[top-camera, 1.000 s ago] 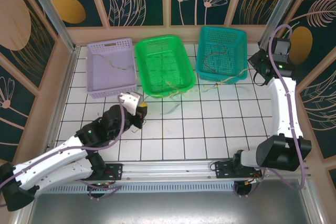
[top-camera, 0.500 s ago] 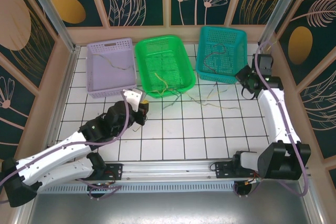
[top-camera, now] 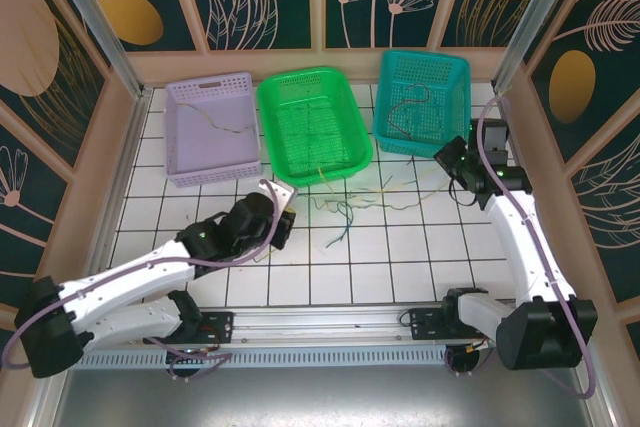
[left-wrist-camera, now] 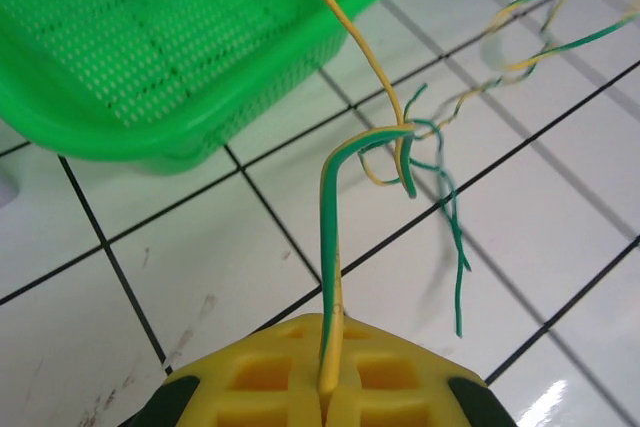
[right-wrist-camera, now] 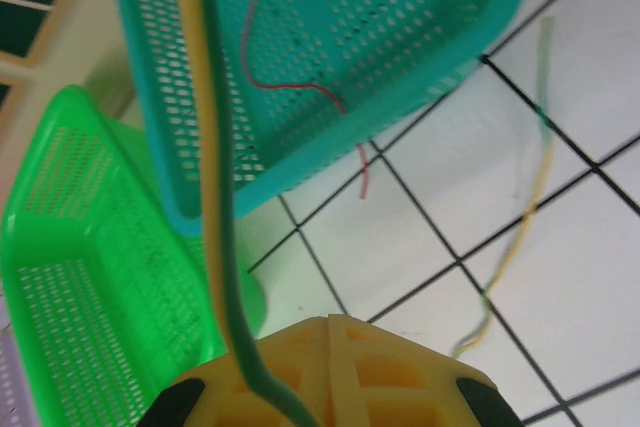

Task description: Untangle the cables

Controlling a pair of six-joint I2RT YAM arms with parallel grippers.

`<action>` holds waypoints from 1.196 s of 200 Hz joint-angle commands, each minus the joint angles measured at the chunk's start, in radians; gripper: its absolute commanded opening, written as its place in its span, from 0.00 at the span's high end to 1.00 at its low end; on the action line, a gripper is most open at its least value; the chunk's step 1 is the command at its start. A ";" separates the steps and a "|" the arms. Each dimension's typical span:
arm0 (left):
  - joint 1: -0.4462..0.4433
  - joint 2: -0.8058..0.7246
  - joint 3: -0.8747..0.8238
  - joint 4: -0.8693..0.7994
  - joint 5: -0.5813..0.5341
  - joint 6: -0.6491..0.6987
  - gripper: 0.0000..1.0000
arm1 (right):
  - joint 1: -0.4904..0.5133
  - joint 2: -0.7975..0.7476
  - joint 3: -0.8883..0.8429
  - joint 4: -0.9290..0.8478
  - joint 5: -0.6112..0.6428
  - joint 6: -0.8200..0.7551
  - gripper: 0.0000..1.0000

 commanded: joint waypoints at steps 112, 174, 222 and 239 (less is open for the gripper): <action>0.004 0.223 0.167 0.017 -0.213 0.017 0.28 | 0.289 -0.105 0.078 0.213 0.176 -0.304 1.00; 0.079 0.243 0.521 -0.129 -0.086 -0.337 0.15 | 0.350 -0.094 0.052 0.342 0.194 -0.293 1.00; 0.121 0.569 0.950 -0.313 0.293 -0.692 0.33 | 0.422 -0.019 0.089 0.403 0.233 -0.308 1.00; 0.122 0.654 1.077 -0.440 0.299 -0.649 0.34 | 0.434 0.006 0.108 0.401 0.236 -0.307 1.00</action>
